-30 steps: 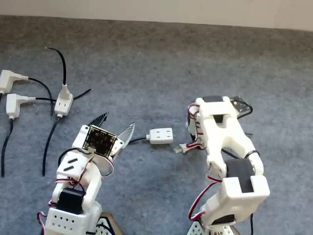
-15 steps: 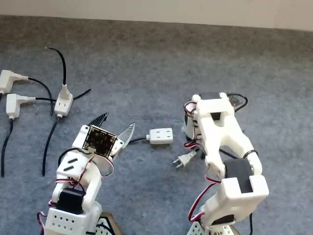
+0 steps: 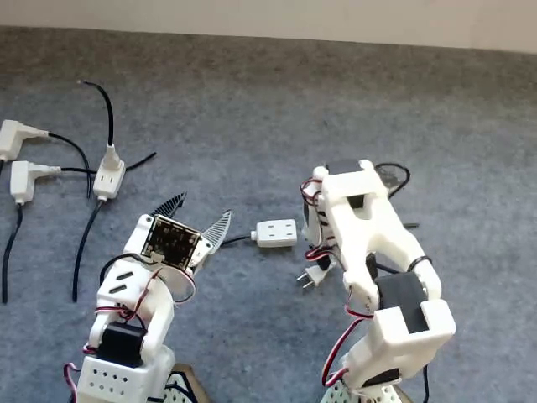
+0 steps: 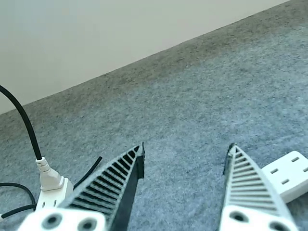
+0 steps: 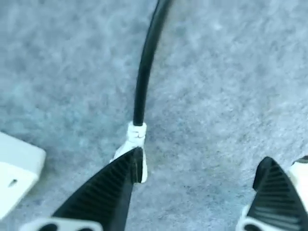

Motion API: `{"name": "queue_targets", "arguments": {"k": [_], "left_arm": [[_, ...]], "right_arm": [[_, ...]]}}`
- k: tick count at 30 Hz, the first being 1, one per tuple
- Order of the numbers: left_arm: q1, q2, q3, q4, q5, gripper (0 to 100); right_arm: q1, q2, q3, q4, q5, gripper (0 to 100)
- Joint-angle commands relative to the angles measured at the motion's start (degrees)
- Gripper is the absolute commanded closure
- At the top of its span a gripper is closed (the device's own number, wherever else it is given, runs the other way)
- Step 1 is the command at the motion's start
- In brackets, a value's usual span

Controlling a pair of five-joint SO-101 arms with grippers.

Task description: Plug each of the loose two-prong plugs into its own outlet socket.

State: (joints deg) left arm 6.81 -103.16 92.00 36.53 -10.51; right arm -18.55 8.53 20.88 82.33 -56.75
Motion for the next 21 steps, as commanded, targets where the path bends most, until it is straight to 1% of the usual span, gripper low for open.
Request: {"name": "queue_targets", "arguments": {"k": [1, 7, 10, 15, 19, 21], "left_arm": [[0.92, 0.22, -0.31, -1.14, -0.09, 74], [0.92, 0.22, -0.31, -1.23, -0.09, 74], [0.92, 0.22, -0.31, -1.23, -0.09, 74], [0.92, 0.22, -0.31, -1.23, -0.09, 74], [1.01, 0.22, -0.31, -1.23, -0.09, 74], [1.01, 0.22, -0.31, -1.23, -0.09, 74]], "right_arm": [[-0.4, -0.48, -0.4, -1.27, -6.07, 64.9], [-0.84, -0.4, -0.4, -3.03, -6.86, 64.9], [-0.92, -0.48, -0.57, -3.12, -8.97, 64.9], [-4.18, -0.31, -2.68, -3.12, -9.67, 64.9], [-6.37, -0.04, -2.42, -4.0, -12.04, 65.0], [-6.37, 1.54, -2.33, -5.93, -11.78, 68.0]]}}
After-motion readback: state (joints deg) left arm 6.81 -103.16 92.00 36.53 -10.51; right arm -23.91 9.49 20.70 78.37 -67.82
